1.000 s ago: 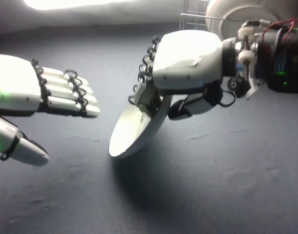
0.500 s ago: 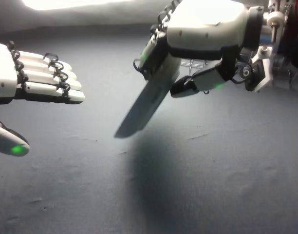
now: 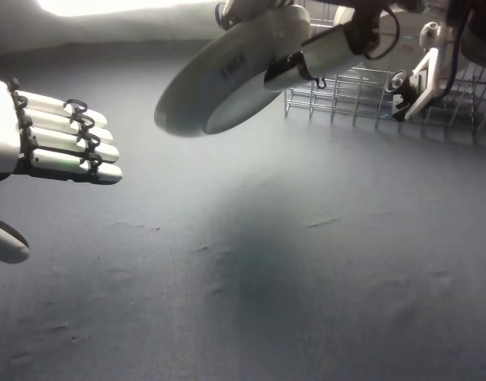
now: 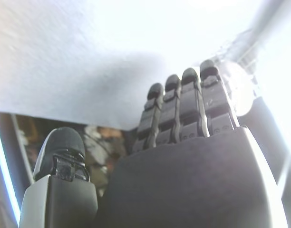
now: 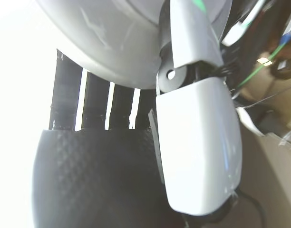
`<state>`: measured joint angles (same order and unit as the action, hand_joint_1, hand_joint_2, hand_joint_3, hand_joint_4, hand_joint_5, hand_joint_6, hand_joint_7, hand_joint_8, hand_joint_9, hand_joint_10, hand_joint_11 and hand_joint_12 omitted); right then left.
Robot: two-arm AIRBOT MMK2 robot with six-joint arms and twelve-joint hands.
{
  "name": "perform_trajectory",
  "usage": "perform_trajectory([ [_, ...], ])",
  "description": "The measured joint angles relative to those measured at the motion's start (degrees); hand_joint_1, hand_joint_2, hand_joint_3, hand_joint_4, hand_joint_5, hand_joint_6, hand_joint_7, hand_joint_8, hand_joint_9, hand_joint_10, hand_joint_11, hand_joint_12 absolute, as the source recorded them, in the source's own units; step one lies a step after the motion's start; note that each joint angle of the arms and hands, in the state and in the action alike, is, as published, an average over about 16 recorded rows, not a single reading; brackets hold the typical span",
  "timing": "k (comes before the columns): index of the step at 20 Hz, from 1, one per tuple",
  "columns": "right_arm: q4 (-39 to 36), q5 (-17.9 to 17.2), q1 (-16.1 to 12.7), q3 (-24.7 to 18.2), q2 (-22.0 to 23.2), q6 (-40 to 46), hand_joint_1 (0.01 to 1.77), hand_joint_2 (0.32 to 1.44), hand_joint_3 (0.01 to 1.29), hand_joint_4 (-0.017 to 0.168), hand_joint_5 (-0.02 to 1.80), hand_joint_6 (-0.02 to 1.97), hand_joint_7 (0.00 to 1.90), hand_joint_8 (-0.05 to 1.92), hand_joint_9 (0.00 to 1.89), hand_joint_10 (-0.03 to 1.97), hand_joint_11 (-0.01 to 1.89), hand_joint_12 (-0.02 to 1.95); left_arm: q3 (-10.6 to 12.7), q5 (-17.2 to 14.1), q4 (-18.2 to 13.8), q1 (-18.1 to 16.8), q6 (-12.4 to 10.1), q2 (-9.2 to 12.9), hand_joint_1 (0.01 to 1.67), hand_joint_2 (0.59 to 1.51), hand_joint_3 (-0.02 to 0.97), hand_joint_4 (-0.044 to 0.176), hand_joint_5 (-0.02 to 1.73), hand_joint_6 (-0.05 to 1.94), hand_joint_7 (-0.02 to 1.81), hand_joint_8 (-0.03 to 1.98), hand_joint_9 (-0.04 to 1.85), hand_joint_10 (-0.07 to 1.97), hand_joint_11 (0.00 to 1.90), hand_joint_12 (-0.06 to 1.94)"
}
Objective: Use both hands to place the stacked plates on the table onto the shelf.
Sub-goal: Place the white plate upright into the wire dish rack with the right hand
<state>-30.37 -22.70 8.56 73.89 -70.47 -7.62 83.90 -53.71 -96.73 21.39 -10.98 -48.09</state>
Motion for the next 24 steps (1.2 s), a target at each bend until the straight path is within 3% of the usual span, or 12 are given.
perform_trajectory([
  [6,13.24,7.07,-2.76,-0.04,-0.34,0.31,1.38,0.96,0.01,-0.005,0.97,0.90,1.07,0.77,1.04,1.03,0.93,1.23,-0.15,1.64,-3.10,-0.18,2.55,-0.22,0.01,1.205,0.020,0.004,0.04,0.00,0.03,0.01,0.02,0.02,0.02,0.01],
  [11,23.88,10.88,-4.60,-0.02,-0.54,0.38,1.38,0.96,0.01,-0.006,0.96,0.88,1.08,0.75,1.05,1.02,0.93,1.22,-0.20,3.06,-4.48,-0.37,2.96,-0.23,0.01,1.205,0.019,0.005,0.04,0.00,0.03,0.01,0.02,0.02,0.02,0.01],
  [18,34.25,13.30,-6.58,0.50,-0.19,0.52,1.38,0.96,0.01,-0.008,0.97,0.83,1.10,0.72,1.06,1.00,0.92,1.24,-0.15,4.33,-4.93,-1.00,1.98,-0.22,0.01,1.204,0.018,0.005,0.04,0.00,0.03,0.01,0.02,0.02,0.02,0.01],
  [24,38.44,14.33,-7.46,1.67,0.80,0.62,1.38,0.96,0.01,-0.008,0.98,0.79,1.10,0.73,1.05,1.03,0.90,1.28,-0.20,4.91,-5.34,-1.58,1.39,-0.23,0.01,1.204,0.018,0.005,0.05,0.00,0.04,0.01,0.03,0.02,0.02,0.01],
])
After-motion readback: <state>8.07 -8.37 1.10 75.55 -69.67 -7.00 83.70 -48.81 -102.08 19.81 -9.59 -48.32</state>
